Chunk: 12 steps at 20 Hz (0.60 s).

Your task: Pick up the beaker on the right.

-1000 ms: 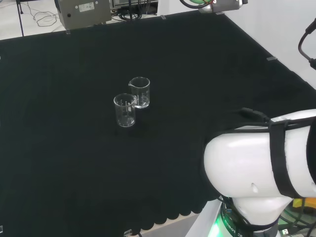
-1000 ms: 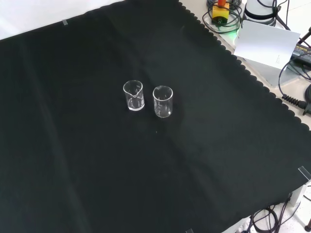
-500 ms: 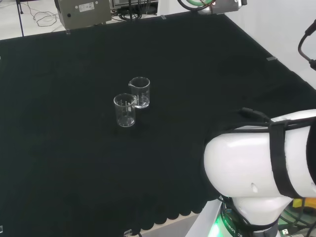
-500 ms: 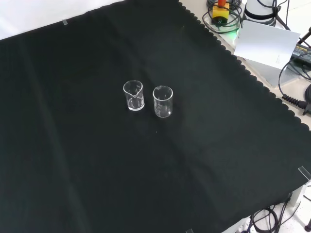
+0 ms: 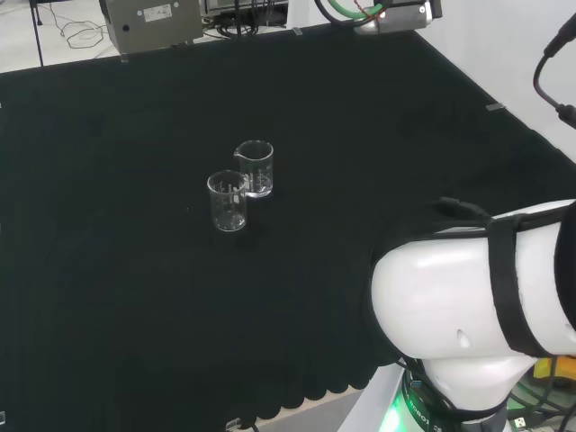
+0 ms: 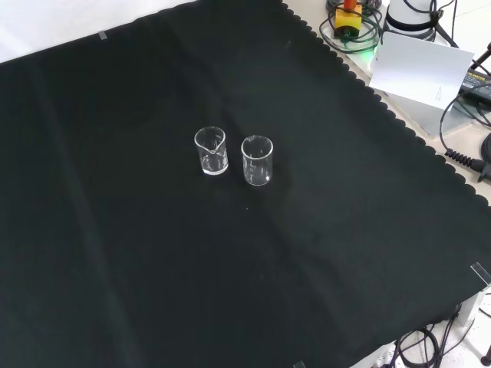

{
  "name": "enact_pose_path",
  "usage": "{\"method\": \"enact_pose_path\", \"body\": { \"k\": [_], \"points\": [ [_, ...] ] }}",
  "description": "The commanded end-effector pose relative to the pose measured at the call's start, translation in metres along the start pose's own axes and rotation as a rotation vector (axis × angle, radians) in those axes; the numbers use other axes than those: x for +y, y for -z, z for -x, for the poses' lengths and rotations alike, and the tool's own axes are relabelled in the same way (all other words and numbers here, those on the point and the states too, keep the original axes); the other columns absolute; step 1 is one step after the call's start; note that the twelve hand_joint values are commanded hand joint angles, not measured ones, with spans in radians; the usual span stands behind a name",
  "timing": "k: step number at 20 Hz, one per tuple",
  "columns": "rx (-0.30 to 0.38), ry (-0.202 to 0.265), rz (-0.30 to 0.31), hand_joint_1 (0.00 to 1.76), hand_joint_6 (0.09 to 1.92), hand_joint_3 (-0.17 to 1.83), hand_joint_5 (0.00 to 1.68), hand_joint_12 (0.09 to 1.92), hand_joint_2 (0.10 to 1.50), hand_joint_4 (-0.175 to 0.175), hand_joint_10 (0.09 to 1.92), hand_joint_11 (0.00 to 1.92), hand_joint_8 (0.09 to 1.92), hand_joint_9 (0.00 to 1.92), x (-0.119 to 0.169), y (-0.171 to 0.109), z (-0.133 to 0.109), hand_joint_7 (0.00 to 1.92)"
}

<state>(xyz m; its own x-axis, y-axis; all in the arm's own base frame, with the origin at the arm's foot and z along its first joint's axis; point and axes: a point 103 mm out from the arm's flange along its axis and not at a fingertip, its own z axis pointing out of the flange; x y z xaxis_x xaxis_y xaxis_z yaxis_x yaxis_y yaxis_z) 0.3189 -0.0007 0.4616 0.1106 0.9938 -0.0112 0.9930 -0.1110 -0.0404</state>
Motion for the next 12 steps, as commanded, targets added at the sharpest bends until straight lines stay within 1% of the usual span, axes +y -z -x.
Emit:
{"method": "enact_pose_path", "body": {
  "k": [1, 3, 5, 7, 9, 12],
  "points": [
    [0.004, -0.016, -0.046, 0.05, 0.1, 0.3, 0.29, 1.22, 1.29, -0.031, 0.66, 0.0, 0.52, 0.08, 0.019, -0.03, 0.004, 0.0],
    [0.006, -0.02, -0.057, 0.05, 0.1, 0.29, 0.29, 1.22, 1.29, -0.031, 0.66, 0.0, 0.52, 0.08, 0.027, -0.041, 0.008, 0.0],
    [0.028, -0.018, -0.075, 0.05, 0.1, 0.29, 0.29, 1.22, 1.29, -0.031, 0.66, 0.0, 0.52, 0.08, 0.038, -0.052, 0.012, 0.0],
    [0.037, -0.005, -0.071, 0.07, 0.09, 0.28, 0.29, 1.22, 1.28, -0.032, 0.66, 0.0, 0.51, 0.08, 0.05, -0.065, 0.014, 0.0],
    [0.057, 0.009, -0.066, 0.11, 0.09, 0.26, 0.29, 1.22, 1.26, -0.032, 0.67, 0.0, 0.51, 0.09, 0.064, -0.078, 0.018, 0.0],
    [0.085, 0.025, -0.079, 0.21, 0.09, 0.24, 0.28, 1.22, 1.21, -0.032, 0.67, 0.0, 0.52, 0.12, 0.085, -0.098, 0.026, 0.01]
  ]
}}
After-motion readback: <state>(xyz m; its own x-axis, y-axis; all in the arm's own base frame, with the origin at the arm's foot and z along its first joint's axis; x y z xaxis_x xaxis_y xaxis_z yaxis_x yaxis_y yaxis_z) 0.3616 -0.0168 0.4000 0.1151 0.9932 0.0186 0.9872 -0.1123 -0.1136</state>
